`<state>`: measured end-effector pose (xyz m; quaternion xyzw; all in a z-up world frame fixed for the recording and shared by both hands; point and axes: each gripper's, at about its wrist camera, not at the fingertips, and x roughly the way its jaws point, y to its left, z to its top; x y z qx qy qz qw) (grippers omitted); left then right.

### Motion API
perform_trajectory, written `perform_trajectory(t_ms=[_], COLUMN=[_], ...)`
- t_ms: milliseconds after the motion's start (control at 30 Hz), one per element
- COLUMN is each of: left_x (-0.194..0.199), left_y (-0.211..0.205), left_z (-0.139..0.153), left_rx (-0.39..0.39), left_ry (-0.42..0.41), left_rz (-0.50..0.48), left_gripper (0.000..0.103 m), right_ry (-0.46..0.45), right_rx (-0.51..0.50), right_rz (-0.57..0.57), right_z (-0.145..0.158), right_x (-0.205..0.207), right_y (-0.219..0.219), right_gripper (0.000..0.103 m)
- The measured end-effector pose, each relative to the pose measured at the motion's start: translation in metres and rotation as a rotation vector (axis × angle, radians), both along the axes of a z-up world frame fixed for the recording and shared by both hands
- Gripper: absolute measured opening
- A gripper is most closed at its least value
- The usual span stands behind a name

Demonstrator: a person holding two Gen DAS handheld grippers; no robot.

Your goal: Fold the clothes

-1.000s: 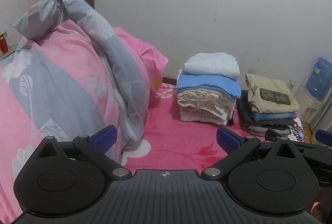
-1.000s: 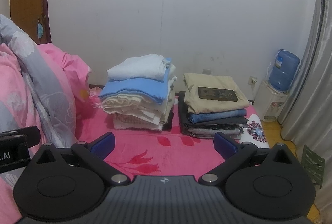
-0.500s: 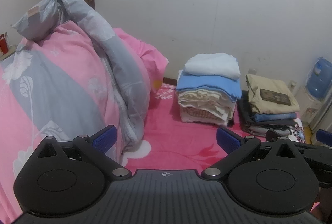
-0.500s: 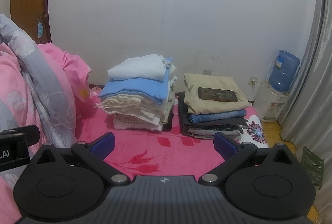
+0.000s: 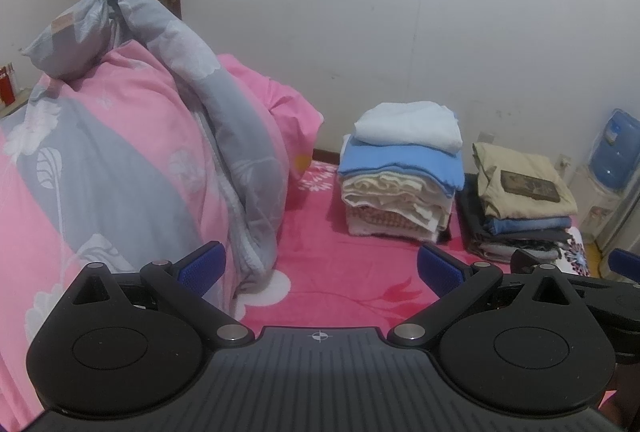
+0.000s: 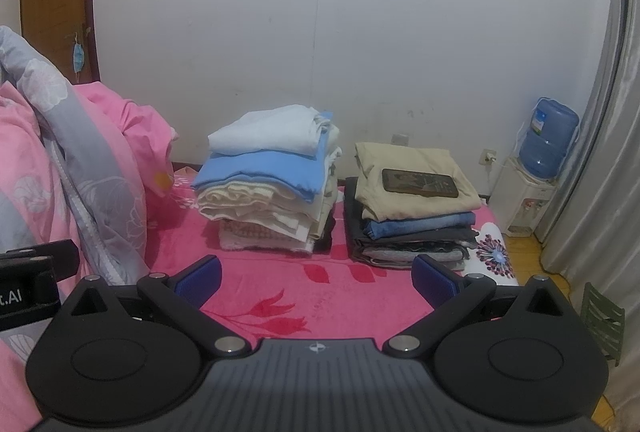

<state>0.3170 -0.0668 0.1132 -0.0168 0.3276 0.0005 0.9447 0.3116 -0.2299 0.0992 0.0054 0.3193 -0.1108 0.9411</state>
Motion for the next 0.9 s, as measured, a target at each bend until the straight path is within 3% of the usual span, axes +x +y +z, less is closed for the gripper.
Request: perform_trajectory(t_ms=[900], left_x=[0.0012], left_y=[-0.0015], left_z=[-0.0033], left_rx=[0.007], left_ry=[0.005], left_rz=[0.003], left_gripper=[0.103], right_ry=[0.012], right_rx=[0.005], right_rz=[-0.007], right_z=[-0.0033], right_x=[-0.0028], right_y=[-0.0025], right_gripper=[0.103])
